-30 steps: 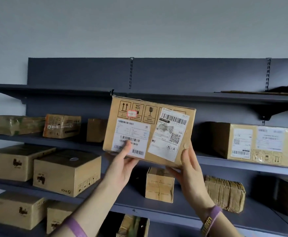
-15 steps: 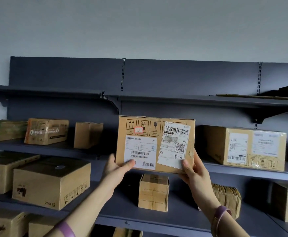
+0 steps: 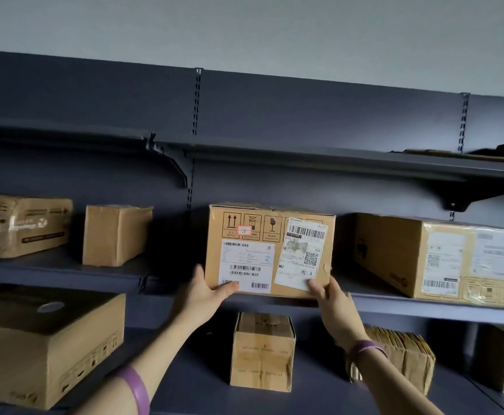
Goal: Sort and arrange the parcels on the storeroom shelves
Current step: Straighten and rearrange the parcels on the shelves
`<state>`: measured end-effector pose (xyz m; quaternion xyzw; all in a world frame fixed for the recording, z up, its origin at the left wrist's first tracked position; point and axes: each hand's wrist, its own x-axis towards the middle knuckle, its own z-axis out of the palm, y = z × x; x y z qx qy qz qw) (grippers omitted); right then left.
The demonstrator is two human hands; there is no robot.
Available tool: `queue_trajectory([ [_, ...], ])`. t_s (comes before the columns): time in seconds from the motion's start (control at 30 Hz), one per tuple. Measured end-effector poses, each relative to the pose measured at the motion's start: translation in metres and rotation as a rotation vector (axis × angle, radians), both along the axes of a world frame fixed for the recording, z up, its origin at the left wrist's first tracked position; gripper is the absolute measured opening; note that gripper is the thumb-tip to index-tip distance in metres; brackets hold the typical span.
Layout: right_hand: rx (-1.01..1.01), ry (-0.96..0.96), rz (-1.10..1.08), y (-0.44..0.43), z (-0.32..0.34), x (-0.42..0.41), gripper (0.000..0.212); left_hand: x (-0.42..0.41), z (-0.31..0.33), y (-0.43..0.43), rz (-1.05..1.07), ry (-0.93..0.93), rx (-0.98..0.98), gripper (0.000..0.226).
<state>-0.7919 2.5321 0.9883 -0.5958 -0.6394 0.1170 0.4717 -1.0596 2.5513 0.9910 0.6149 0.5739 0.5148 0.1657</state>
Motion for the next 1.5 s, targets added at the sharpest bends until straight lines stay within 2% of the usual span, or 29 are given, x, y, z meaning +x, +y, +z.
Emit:
queue_trajectory([
  [0.17, 0.083, -0.235, -0.206, 0.026, -0.005, -0.006, 0.071, -0.007, -0.001, 0.042, 0.217, 0.327, 0.012, 0.071],
  [0.27, 0.106, -0.318, -0.354, 0.037, -0.009, -0.004, 0.072, -0.008, -0.002, 0.056, 0.227, 0.393, -0.004, 0.079],
  [0.43, 0.111, -0.275, -0.373, 0.04, -0.012, -0.006, 0.065, 0.002, -0.005, 0.05, 0.307, 0.437, -0.002, 0.084],
  [0.5, 0.14, -0.169, -0.345, 0.036, -0.006, -0.01, 0.061, 0.003, 0.0, 0.043, 0.293, 0.448, -0.042, 0.081],
  [0.57, 0.306, 0.025, -0.338, 0.026, 0.0, -0.019, 0.062, 0.002, 0.006, 0.035, 0.211, 0.32, -0.098, 0.076],
  [0.6, 0.427, 0.061, -0.353, 0.018, 0.002, -0.026, 0.06, 0.001, 0.009, 0.031, 0.153, 0.212, -0.091, 0.074],
  [0.67, 0.586, -0.028, -0.34, 0.002, 0.009, -0.044, 0.057, -0.003, 0.016, 0.021, 0.07, 0.029, -0.012, 0.074],
  [0.7, 0.611, -0.055, -0.266, -0.004, 0.013, -0.055, 0.055, -0.005, 0.02, 0.015, 0.051, -0.011, 0.03, 0.076],
  [0.83, 0.529, -0.026, 0.133, -0.017, 0.034, -0.104, 0.045, -0.028, 0.036, -0.006, -0.049, -0.077, 0.107, 0.074],
  [0.93, 0.512, -0.028, 0.263, -0.015, 0.042, -0.143, 0.041, -0.063, 0.047, -0.017, -0.065, -0.093, 0.144, 0.07],
  [1.23, 0.376, 0.009, 0.402, 0.036, 0.032, -0.275, 0.046, -0.212, 0.054, -0.002, 0.087, -0.176, 0.155, 0.065],
  [1.5, 0.162, 0.147, 0.365, 0.099, 0.027, -0.383, 0.059, -0.304, 0.044, 0.076, -0.038, -0.216, 0.054, 0.067],
])
